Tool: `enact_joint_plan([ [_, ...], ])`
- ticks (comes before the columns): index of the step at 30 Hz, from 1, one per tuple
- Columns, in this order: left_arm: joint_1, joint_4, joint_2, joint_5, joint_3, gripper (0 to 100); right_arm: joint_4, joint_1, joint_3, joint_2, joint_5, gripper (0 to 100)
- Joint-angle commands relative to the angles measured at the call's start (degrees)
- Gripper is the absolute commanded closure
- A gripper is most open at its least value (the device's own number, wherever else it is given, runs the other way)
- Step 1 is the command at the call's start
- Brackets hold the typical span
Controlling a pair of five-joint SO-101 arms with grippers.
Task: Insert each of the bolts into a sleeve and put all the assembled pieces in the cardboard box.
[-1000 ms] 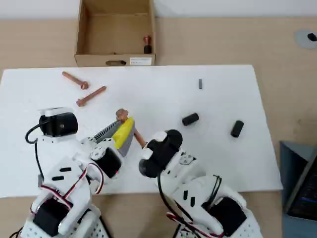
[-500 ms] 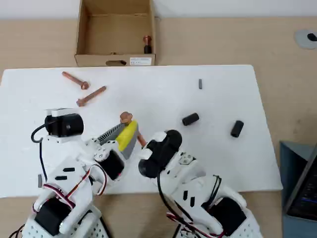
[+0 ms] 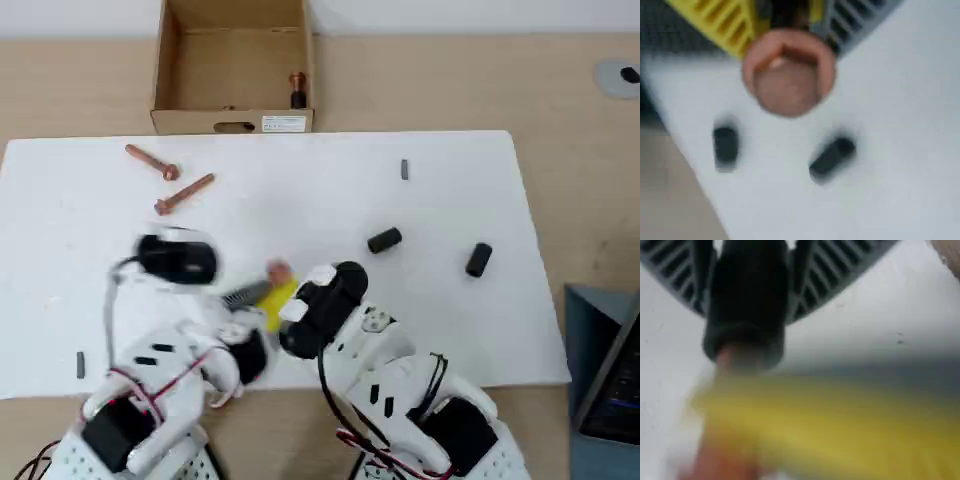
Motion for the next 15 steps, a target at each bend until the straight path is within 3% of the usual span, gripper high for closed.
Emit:
enact_joint_plan([
  [1,3.52,1.76,-0.48,-0.62,-1.05,100,-1.58,-0.48,-0.57,-6.46,0.62,98.9],
  [9,1.32,1.85,-0.48,-0.35,-1.05,99,-1.58,-0.40,-0.57,-6.46,0.62,98.9],
  [15,-4.92,1.93,-0.48,-0.26,-3.87,82,-1.58,-0.40,-0.57,-6.46,0.62,98.9],
])
